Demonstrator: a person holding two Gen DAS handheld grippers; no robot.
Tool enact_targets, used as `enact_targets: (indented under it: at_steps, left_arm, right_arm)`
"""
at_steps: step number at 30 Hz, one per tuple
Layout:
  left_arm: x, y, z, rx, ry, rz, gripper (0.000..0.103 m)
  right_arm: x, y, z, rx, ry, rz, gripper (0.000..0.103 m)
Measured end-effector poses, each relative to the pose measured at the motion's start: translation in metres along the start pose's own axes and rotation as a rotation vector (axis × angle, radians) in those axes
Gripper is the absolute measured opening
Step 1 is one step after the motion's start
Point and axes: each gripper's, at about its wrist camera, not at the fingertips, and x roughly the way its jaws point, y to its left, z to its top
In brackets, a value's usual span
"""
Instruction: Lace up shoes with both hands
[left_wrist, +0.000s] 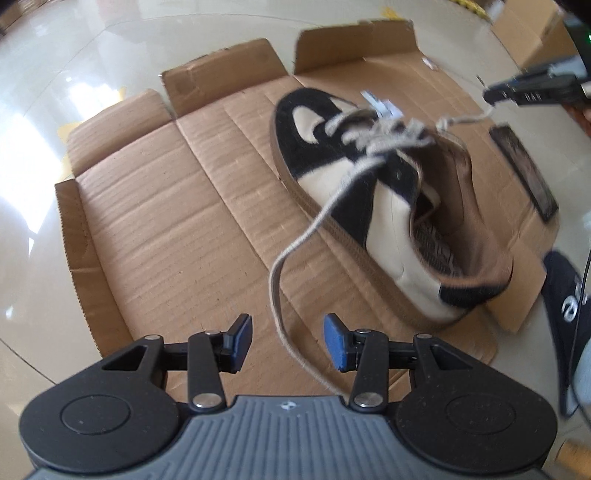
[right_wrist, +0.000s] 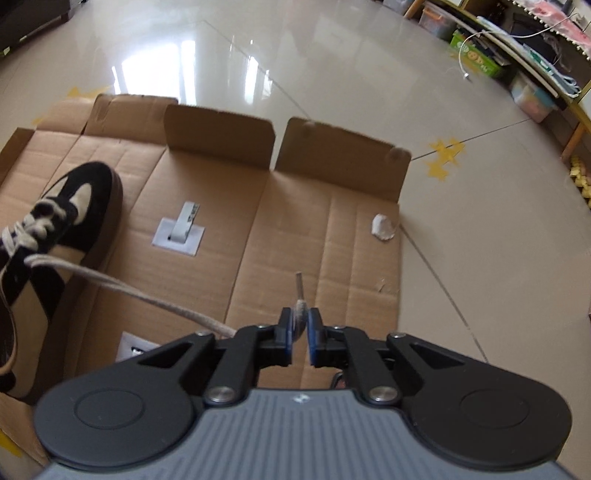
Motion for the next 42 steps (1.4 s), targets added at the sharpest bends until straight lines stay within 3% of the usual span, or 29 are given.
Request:
enact_targets:
  at_steps: [4, 8, 13, 15, 17, 18, 20, 23, 30, 34, 35, 36, 38, 42]
  left_arm:
    - [0.003, 0.003, -0.006, -0.030, 0.032, -0.008, 0.045]
    - [0.001, 0.007, -0.012, -0.135, 0.042, -0.066, 0.045]
    - [0.010, -0.001, -0.018, -0.148, 0.076, -0.084, 0.037]
    - [0.014, -0.001, -0.021, -0.157, 0.083, -0.092, 0.025]
    - [0.020, 0.000, -0.025, -0.174, 0.093, -0.094, 0.005]
    - [0.022, 0.002, -0.027, -0.180, 0.096, -0.093, 0.002]
    - [0.021, 0.004, -0.027, -0.169, 0.083, -0.068, 0.001]
    - [0.018, 0.010, -0.022, -0.109, 0.052, 0.035, 0.001]
    - [0.014, 0.045, 0.003, -0.139, -0.033, 0.142, 0.001]
    - [0.012, 0.056, 0.008, -0.211, -0.030, 0.123, 0.008]
    - [0.012, 0.057, 0.008, -0.232, -0.025, 0.113, 0.014]
    - [0.011, 0.059, 0.008, -0.251, -0.020, 0.102, 0.028]
    - [0.006, 0.060, 0.004, -0.294, -0.021, 0.084, 0.047]
    - [-0.003, 0.067, -0.001, -0.415, -0.026, 0.037, 0.045]
  right_arm:
    - [0.001, 0.010, -0.005, -0.017, 0.002, 0.017, 0.036]
    - [0.000, 0.017, -0.004, -0.034, -0.006, 0.039, 0.051]
    - [-0.001, 0.023, 0.000, -0.031, -0.019, 0.068, 0.056]
    - [-0.004, 0.024, 0.003, -0.026, -0.035, 0.078, 0.059]
    - [-0.006, 0.026, 0.005, -0.024, -0.046, 0.087, 0.061]
    - [-0.007, 0.026, 0.006, -0.022, -0.049, 0.090, 0.061]
    - [-0.008, 0.027, 0.008, -0.018, -0.054, 0.099, 0.062]
    - [-0.008, 0.029, 0.010, -0.014, -0.057, 0.109, 0.062]
    - [-0.010, 0.034, 0.014, -0.017, -0.068, 0.124, 0.063]
    - [-0.013, 0.039, 0.018, -0.027, -0.080, 0.139, 0.064]
    - [-0.014, 0.040, 0.019, -0.030, -0.084, 0.143, 0.064]
    - [-0.015, 0.042, 0.021, -0.036, -0.091, 0.150, 0.065]
    - [-0.017, 0.045, 0.024, -0.042, -0.099, 0.156, 0.067]
    - [-0.018, 0.053, 0.025, -0.059, -0.107, 0.175, 0.069]
